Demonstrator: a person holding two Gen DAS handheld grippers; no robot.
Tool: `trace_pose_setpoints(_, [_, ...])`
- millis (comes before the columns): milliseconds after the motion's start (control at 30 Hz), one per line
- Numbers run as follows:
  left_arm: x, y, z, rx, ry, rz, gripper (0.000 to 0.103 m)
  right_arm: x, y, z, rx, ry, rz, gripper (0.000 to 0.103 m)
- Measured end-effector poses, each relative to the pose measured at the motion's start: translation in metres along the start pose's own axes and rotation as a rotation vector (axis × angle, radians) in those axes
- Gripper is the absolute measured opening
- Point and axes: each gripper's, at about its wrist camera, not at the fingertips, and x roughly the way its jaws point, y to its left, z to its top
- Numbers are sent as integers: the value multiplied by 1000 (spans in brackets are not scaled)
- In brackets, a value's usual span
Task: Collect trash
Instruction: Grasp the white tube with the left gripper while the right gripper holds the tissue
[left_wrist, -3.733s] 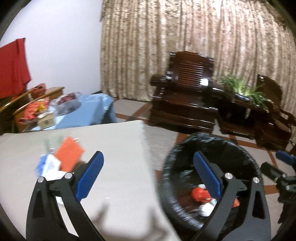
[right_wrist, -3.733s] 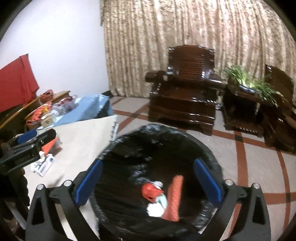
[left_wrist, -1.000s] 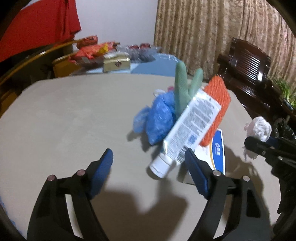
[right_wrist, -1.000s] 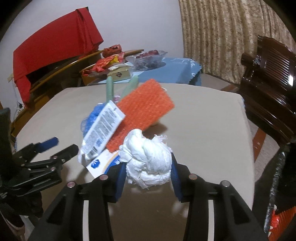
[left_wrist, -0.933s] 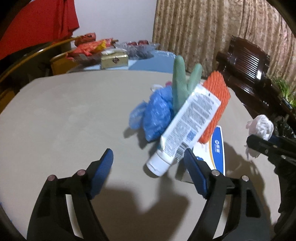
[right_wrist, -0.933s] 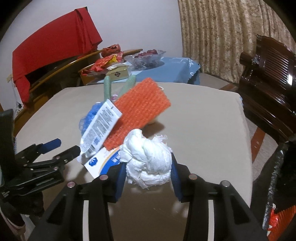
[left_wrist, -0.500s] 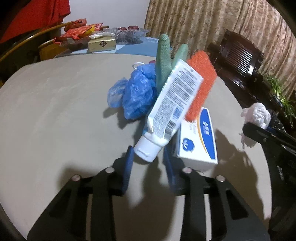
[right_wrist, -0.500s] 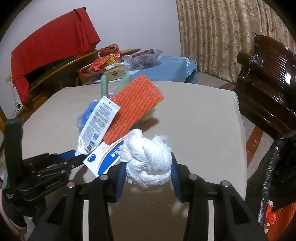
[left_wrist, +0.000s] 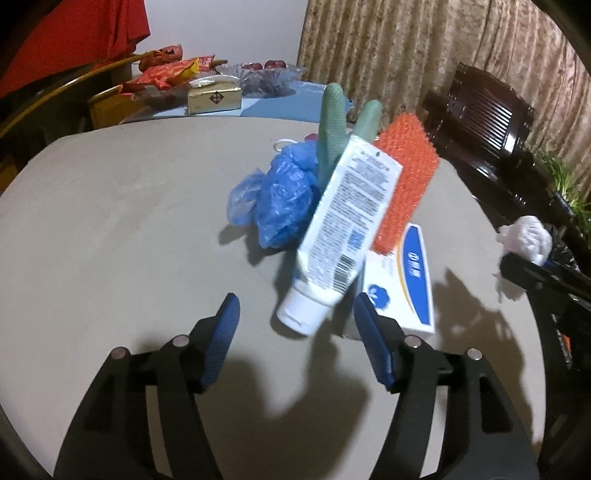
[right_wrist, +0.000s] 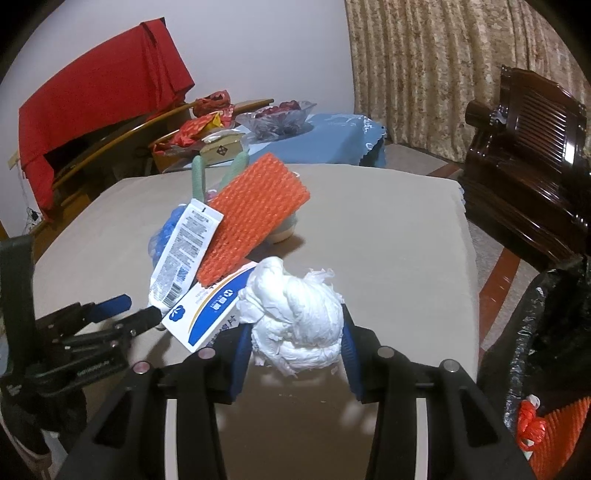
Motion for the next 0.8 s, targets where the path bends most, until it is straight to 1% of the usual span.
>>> trace_pose_setpoints(67, [4,3,3,-7,-6,-9,64,0,0,0,-1,1,1,43])
trace_pose_setpoints(233, [18,2,5,14,39,-51,62,1,1,0,-5,2,0,43])
trace_pose_setpoints(300, [20,5,4,-2,37,-74,59,3,1,0,-1,4,-3,43])
trace_pose_setpoints(333, [21,7,4,-14,41,-92,49,3,1,0,0,4,-3,43])
trace_pose_setpoints(367, [22,8,4,-25,47,-117,42,4,1,-1,0,6,-4,43])
trace_pose_setpoints(500, [19,4,2,-39,51,-141,41,4,1,-2,-4,10,-2,43])
trace_pose_setpoints(600, [12,-2,-3,-43,57,-112,40,4,1,-2,-4,9,-2,43])
trace_pose_setpoints(700, [13,-4,-7,-56,70,-108,39,4,1,-2,-4,10,-3,43])
trace_pose_setpoints(733, [15,-4,-7,-56,76,-104,40,4,1,-2,-4,10,-3,43])
trace_pose_setpoints(800, [21,-4,-5,-64,88,-111,47,3,1,-2,-5,12,-4,43])
